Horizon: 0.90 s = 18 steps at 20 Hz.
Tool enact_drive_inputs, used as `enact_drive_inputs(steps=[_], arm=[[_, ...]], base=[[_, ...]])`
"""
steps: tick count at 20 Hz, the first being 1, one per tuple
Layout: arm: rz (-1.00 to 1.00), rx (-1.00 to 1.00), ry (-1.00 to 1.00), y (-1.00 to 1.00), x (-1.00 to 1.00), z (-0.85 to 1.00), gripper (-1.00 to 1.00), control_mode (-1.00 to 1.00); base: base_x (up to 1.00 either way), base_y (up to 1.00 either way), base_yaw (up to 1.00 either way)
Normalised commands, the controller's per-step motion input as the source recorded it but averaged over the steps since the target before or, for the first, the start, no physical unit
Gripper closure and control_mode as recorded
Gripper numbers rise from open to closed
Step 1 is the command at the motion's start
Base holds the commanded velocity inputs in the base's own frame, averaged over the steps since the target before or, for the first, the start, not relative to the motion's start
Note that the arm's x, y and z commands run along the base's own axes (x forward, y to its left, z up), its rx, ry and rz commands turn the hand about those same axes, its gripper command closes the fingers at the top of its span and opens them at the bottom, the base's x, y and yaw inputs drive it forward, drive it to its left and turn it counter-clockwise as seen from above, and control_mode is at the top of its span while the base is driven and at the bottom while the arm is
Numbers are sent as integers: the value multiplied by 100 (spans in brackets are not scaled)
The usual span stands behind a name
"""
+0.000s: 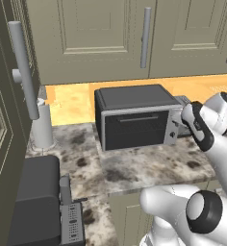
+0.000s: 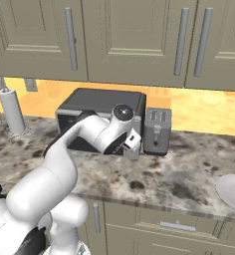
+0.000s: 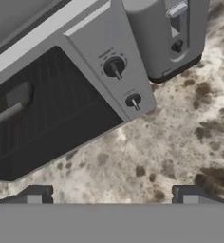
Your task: Pick up the bagel from the plate, place it on the toaster oven rack, close the door, and set the timer.
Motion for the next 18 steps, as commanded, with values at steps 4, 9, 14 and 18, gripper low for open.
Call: enact_drive_inputs(steps=[4, 9, 14, 18], arm=[[4, -12, 0, -3, 16, -38, -100, -100], [9, -1, 0, -15, 5, -11, -100, -100], [17, 0, 0, -41, 0, 0, -100, -100], [18, -1, 0, -29, 3, 0, -100, -100]], base=[[0, 0, 0], [0, 0, 0], [0, 0, 0], [0, 0, 0]])
